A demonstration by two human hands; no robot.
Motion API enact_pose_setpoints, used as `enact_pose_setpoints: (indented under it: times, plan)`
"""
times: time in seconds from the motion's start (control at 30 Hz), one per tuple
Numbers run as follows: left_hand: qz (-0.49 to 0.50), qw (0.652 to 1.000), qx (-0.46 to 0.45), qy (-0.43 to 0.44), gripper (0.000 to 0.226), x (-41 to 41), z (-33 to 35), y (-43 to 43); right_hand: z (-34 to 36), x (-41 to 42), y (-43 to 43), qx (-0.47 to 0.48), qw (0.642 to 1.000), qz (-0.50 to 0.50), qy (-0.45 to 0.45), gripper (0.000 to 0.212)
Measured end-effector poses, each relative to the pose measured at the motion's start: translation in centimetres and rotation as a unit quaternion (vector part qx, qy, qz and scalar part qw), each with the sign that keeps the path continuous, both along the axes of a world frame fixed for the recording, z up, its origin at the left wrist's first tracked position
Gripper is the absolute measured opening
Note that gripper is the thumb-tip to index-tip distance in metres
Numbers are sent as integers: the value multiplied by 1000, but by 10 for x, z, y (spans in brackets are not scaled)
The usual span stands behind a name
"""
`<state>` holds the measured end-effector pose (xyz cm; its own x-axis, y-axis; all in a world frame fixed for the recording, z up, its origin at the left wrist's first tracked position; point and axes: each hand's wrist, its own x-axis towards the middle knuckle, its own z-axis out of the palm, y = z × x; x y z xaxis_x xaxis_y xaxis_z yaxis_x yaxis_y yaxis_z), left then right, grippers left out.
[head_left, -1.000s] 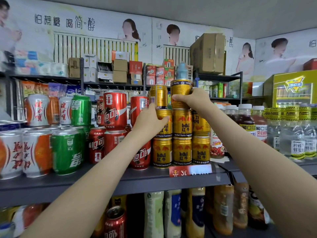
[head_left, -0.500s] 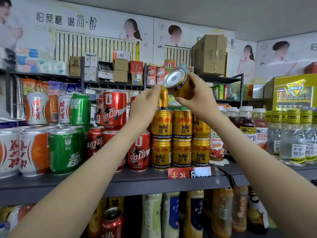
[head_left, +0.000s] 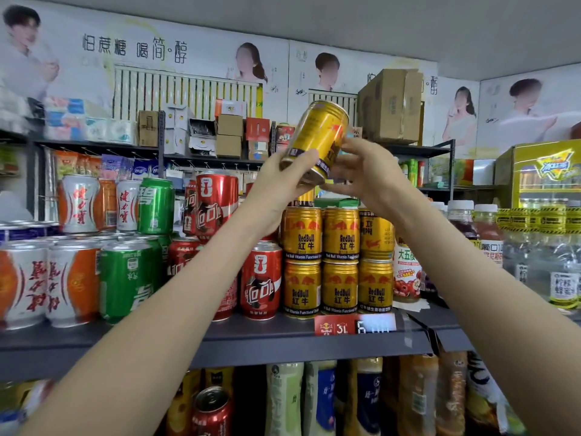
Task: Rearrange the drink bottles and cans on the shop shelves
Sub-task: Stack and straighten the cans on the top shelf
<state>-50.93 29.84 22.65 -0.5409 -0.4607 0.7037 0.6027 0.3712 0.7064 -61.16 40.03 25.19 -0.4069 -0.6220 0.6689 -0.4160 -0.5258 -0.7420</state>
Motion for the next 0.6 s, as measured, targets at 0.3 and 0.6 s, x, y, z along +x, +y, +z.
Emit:
enact_pose_setpoints:
  times: [0.3, 0.6]
  plan:
    - [128, 966, -170, -148, 45, -2, -9, -23, -3, -6, -16, 63, 989, -79, 104, 35]
    - [213, 939, -181, -198, 28, -9, -17, -39, -11, -7, -43, 112, 969, -179, 129, 27]
